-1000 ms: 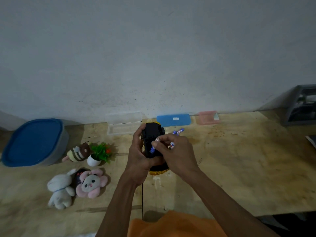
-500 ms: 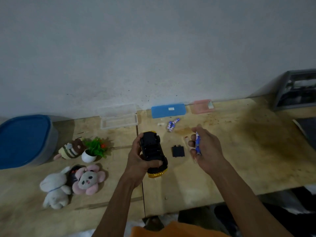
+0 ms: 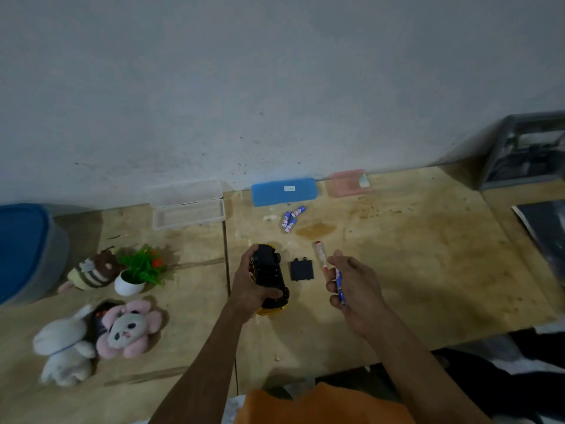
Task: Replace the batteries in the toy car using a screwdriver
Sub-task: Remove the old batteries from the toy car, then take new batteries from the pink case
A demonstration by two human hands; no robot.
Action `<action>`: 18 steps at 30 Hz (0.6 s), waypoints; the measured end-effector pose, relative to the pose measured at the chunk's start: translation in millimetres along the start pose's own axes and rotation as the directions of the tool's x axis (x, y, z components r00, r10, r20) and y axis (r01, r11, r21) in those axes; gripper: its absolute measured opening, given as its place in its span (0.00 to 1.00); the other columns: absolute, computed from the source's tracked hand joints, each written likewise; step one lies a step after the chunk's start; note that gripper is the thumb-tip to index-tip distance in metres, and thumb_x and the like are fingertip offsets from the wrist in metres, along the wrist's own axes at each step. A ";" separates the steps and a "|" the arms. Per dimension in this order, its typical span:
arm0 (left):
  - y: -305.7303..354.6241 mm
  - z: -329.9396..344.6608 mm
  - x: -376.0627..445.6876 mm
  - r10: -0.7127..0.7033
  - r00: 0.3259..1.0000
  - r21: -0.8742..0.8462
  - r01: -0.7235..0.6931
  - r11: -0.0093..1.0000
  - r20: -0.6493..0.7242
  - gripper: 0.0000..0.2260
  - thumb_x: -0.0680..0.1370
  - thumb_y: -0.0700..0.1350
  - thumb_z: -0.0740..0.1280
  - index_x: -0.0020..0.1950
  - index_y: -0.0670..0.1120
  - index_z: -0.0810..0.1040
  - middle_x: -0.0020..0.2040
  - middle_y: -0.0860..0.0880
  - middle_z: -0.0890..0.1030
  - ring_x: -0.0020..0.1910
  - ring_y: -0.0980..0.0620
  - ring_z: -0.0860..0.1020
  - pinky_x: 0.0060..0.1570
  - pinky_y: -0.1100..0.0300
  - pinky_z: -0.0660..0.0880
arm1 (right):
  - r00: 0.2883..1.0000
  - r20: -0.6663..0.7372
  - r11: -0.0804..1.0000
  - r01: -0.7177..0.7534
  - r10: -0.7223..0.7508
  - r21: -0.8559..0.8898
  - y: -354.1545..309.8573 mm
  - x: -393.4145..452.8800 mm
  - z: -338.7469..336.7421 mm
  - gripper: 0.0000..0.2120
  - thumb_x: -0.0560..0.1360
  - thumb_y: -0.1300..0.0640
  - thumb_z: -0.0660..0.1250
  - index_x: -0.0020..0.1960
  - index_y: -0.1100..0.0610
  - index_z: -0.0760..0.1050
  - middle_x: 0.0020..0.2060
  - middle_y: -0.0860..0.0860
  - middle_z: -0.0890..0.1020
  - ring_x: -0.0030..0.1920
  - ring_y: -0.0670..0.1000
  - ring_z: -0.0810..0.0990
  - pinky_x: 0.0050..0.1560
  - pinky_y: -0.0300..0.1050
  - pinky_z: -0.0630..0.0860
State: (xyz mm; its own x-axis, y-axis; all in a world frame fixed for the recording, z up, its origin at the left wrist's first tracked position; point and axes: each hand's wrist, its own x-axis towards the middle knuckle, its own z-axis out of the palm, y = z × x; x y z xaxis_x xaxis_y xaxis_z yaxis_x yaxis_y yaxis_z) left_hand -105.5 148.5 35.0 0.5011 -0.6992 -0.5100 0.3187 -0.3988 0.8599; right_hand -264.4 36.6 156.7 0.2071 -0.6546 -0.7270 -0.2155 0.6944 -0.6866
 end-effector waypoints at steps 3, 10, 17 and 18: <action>-0.8 1.1 3.3 -0.013 1.000 0.073 0.012 0.997 0.020 0.52 0.61 0.22 0.77 0.77 0.54 0.62 0.67 0.55 0.72 0.62 0.48 0.75 0.56 0.48 0.79 | 1.000 0.030 1.000 0.010 -0.009 -0.029 -8.3 9.9 -2.3 0.11 0.80 0.50 0.67 0.48 0.59 0.79 0.32 0.51 0.74 0.29 0.48 0.69 0.28 0.41 0.62; -7.4 -8.9 9.5 0.047 0.999 0.398 -0.048 0.916 0.014 0.55 0.54 0.51 0.82 0.79 0.54 0.60 0.71 0.53 0.70 0.68 0.48 0.72 0.68 0.44 0.73 | 0.997 0.078 0.998 -0.007 0.012 -0.059 -18.0 28.7 1.0 0.09 0.81 0.52 0.67 0.46 0.57 0.79 0.32 0.50 0.74 0.28 0.48 0.69 0.27 0.41 0.62; -20.3 -24.4 9.2 0.023 0.999 0.409 -0.040 0.911 0.046 0.55 0.55 0.51 0.82 0.77 0.67 0.58 0.70 0.53 0.64 0.70 0.46 0.69 0.68 0.40 0.72 | 0.998 0.059 0.999 -0.010 0.012 -0.034 -11.9 24.6 8.7 0.10 0.81 0.51 0.66 0.50 0.57 0.80 0.32 0.50 0.74 0.28 0.48 0.69 0.27 0.41 0.62; -20.7 -25.4 7.9 0.030 0.998 0.405 -0.051 0.913 0.057 0.55 0.56 0.50 0.82 0.77 0.66 0.58 0.70 0.53 0.63 0.70 0.47 0.69 0.69 0.40 0.72 | 0.999 0.050 1.000 -0.011 0.012 -0.029 -10.6 22.4 9.5 0.10 0.81 0.51 0.66 0.50 0.58 0.80 0.32 0.50 0.74 0.28 0.48 0.69 0.28 0.41 0.62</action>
State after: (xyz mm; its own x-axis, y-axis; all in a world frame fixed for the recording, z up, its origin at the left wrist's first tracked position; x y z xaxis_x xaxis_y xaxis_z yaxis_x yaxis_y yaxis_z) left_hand -87.7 166.3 12.5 0.4635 -0.7439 -0.4815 -0.0603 -0.5686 0.8204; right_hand -248.4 17.4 147.8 0.2521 -0.6302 -0.7343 -0.2451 0.6925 -0.6785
